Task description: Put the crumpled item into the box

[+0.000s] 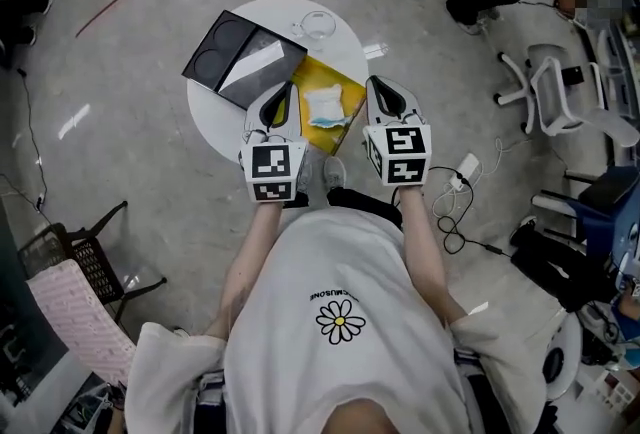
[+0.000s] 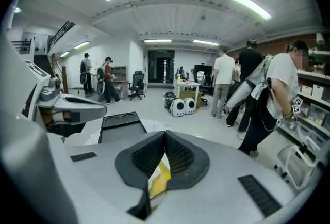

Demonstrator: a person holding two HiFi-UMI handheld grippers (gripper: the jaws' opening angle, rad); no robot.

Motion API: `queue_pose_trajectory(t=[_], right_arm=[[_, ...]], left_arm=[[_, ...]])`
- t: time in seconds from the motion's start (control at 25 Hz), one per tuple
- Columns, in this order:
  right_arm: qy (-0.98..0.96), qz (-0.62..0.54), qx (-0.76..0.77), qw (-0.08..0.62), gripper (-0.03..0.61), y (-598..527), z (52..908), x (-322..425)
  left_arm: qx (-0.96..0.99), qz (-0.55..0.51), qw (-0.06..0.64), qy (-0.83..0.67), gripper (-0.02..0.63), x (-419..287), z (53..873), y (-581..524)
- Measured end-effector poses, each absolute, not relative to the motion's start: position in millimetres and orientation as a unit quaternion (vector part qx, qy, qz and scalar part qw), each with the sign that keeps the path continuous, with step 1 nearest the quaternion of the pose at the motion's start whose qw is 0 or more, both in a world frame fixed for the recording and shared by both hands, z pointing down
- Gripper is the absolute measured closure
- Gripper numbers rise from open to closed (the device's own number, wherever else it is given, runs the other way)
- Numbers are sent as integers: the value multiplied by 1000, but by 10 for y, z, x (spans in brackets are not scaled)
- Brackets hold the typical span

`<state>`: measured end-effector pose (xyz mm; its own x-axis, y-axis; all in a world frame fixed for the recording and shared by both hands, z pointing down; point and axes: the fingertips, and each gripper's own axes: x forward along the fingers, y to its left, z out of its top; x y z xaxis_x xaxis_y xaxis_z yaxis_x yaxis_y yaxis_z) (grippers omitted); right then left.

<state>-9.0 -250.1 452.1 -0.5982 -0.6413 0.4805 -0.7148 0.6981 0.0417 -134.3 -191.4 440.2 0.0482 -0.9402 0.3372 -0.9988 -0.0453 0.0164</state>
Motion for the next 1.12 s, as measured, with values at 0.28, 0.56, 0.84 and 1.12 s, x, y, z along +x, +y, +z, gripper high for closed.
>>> queue_pose_trajectory(t=[0.28, 0.56, 0.84, 1.12], right_arm=[[-882, 109, 394, 235, 578, -2297, 4680, 126], [-877, 134, 401, 230, 578, -2223, 4761, 241], [-873, 135, 406, 233, 578, -2242, 4773, 293], [-871, 137, 408, 236, 578, -2230, 4803, 316]], left_arm=[[717, 131, 131, -672, 614, -1301, 4487, -1927], [722, 136, 134, -665, 614, -1244, 4519, -1926], [723, 137, 133, -664, 614, -1229, 4528, -1948], [726, 136, 142, -659, 614, -1183, 4578, -1953]])
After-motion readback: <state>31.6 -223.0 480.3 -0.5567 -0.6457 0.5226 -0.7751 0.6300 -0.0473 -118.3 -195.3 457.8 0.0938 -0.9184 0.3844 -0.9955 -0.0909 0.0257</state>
